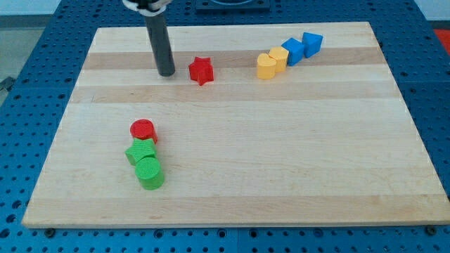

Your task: Move the red star to the left side of the yellow heart

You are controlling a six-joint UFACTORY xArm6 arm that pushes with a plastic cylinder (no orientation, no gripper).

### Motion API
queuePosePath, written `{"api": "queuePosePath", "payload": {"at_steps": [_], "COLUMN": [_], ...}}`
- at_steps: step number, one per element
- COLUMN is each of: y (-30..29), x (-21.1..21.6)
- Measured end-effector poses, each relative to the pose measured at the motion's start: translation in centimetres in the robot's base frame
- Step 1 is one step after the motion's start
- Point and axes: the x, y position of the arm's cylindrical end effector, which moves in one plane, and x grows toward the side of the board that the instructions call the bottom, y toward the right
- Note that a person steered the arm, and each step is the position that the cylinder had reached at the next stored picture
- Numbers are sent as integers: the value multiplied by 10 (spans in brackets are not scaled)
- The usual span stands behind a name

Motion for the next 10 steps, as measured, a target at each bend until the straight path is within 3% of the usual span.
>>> {"api": "queuePosePath", "payload": {"at_steps": [2,7,10], "y": [6,95,94], "x": [22,1,-5]}}
